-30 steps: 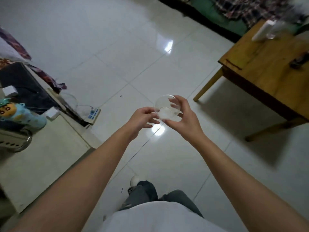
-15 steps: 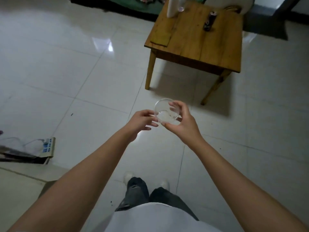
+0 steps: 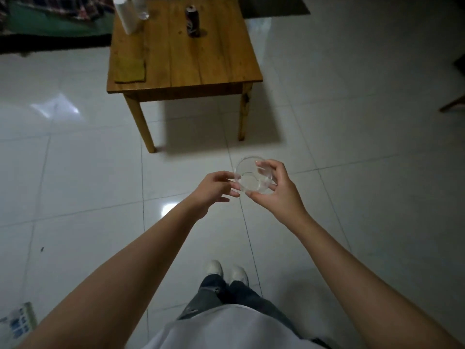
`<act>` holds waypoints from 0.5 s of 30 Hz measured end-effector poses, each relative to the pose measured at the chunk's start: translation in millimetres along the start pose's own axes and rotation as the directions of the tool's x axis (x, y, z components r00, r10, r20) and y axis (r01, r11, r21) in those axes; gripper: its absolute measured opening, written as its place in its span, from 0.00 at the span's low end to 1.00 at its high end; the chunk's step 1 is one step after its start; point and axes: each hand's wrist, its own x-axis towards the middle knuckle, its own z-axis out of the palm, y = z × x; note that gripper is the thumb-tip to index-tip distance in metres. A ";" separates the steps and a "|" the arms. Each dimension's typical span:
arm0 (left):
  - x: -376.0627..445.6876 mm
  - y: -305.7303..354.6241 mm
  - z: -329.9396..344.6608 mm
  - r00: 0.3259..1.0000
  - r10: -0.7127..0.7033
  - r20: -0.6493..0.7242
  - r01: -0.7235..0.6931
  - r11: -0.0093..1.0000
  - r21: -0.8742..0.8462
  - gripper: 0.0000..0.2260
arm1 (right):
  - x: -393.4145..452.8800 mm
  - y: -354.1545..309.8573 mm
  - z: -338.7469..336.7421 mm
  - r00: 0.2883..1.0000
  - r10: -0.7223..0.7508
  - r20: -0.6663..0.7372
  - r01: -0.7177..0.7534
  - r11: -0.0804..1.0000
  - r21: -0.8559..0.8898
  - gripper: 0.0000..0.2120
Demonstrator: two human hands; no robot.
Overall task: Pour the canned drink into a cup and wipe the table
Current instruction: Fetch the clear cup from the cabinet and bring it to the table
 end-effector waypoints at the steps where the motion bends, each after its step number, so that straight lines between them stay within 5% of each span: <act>1: 4.5 4.2 5.8 1.000 0.001 0.023 -0.001 1.000 0.016 0.12 | -0.8 1.9 -5.8 0.999 0.014 -0.028 -0.014 1.000 0.009 0.32; 15: 80.1 44.0 67.9 0.957 -0.021 0.290 -0.044 0.975 0.216 0.14 | 12.3 37.2 -65.4 0.944 0.159 -0.289 -0.129 0.984 0.120 0.31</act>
